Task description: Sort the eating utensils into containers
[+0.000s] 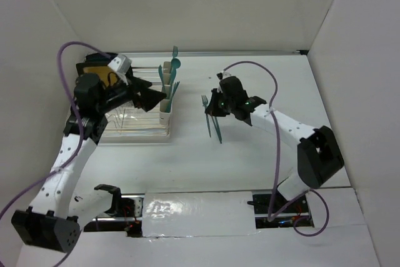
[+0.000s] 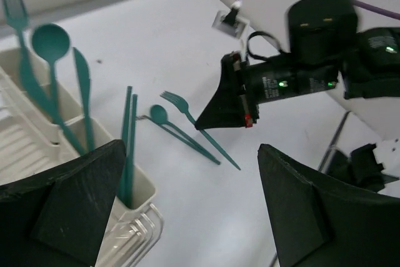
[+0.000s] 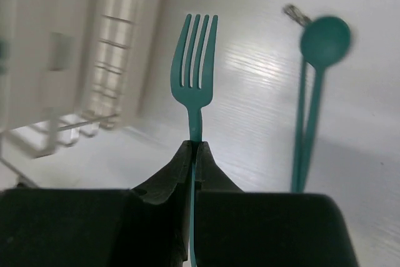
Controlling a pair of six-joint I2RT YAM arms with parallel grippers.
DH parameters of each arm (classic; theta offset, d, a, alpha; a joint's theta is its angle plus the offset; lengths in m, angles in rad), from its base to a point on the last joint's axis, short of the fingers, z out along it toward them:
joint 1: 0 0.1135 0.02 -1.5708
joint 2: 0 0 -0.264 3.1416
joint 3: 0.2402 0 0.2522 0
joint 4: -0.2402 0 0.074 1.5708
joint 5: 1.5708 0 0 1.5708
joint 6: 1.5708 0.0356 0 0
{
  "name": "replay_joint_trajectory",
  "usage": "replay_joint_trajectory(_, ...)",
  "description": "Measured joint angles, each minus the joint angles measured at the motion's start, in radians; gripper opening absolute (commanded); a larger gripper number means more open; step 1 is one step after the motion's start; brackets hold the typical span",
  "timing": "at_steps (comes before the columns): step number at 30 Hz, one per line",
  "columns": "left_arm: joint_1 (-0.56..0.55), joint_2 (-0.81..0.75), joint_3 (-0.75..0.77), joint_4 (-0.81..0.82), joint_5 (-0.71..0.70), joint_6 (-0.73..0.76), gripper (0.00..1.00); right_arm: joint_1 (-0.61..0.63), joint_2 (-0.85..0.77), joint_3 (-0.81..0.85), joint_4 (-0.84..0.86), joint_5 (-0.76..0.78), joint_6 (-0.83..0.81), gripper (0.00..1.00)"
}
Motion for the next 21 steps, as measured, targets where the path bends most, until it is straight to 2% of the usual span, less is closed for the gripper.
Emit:
replay_joint_trajectory(11,-0.249,0.436,0.368,-0.107,-0.229,-0.167,0.98,-0.028,-0.253,-0.002,0.091,-0.132,0.013,0.00)
replay_joint_trajectory(21,-0.384,0.632,0.627,-0.198,-0.432,-0.285,0.90,-0.033,-0.330,0.011,0.136,-0.174,-0.009,0.00)
